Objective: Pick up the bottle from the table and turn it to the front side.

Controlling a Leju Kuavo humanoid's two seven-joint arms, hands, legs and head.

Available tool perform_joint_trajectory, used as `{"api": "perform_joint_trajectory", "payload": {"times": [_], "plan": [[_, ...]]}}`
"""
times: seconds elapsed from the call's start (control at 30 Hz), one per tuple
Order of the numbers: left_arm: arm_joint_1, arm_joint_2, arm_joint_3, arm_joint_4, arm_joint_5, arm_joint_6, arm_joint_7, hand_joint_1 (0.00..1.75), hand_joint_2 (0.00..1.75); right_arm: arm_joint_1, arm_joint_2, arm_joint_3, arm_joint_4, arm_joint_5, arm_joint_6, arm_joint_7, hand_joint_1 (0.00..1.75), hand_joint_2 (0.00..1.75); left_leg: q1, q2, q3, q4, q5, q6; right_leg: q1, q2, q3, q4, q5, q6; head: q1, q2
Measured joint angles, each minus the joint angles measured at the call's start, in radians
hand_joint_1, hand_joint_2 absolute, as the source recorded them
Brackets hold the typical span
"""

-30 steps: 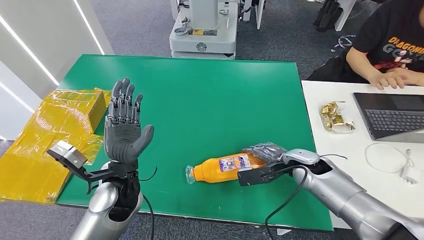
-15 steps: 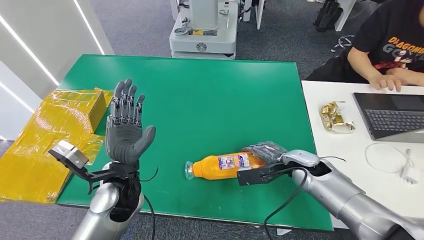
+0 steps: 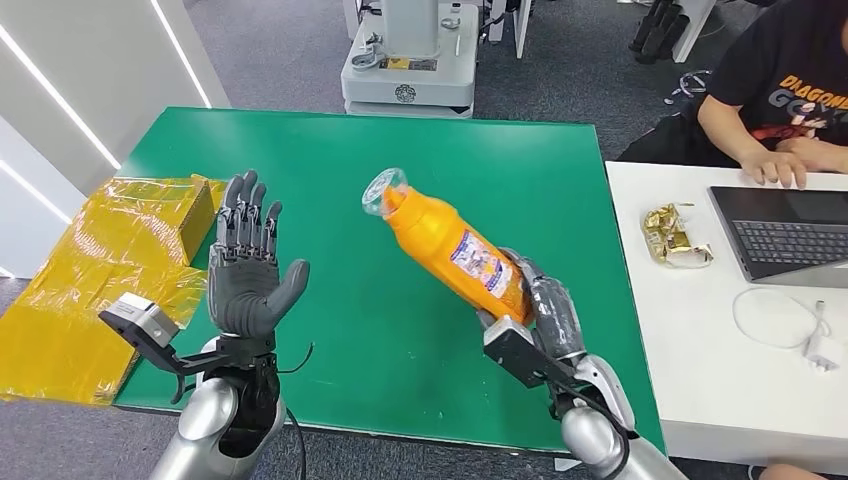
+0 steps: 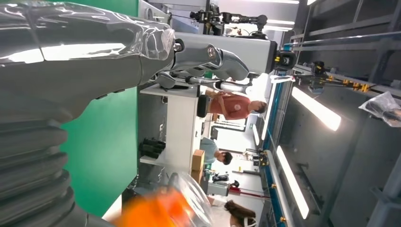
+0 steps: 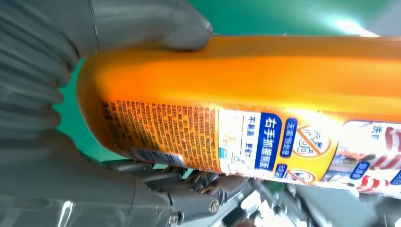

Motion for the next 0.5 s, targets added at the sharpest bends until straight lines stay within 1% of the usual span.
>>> {"api": "perform_joint_trajectory", "payload": {"times": [0.1, 0.2, 0.33, 0.5], "plan": [[0.004, -0.001, -0.001, 0.000, -0.002, 0.007, 0.006, 0.00, 1.75, 0.087, 0.025, -0.065, -0.091, -0.016, -0.070, -0.060, 1.75, 1.75, 0.000, 0.000, 0.000, 0.000, 0.000, 0.000, 0.000, 0.000, 0.000, 0.000, 0.000, 0.000, 0.000, 0.000], [0.013, -0.004, -0.002, 0.000, -0.003, 0.008, 0.013, 0.00, 1.75, 0.145, 0.045, -0.104, -0.161, -0.022, -0.102, -0.094, 1.75, 1.75, 0.000, 0.001, 0.000, 0.000, 0.000, 0.000, 0.000, 0.001, 0.000, 0.000, 0.000, 0.000, 0.000, 0.000], [0.018, -0.006, -0.002, 0.000, -0.003, 0.009, 0.016, 0.00, 1.75, 0.179, 0.058, -0.128, -0.211, -0.024, -0.106, -0.102, 1.75, 1.75, 0.000, 0.001, 0.000, 0.000, 0.000, 0.000, 0.000, 0.001, 0.000, 0.000, 0.000, 0.000, 0.000, 0.000], [0.020, -0.008, -0.003, 0.000, -0.003, 0.008, 0.018, 0.00, 1.75, 0.195, 0.065, -0.140, -0.237, -0.027, -0.106, -0.106, 1.75, 1.75, 0.000, 0.001, 0.001, 0.000, 0.000, 0.000, 0.000, 0.001, 0.000, 0.000, 0.000, 0.000, 0.000, 0.000]]}}
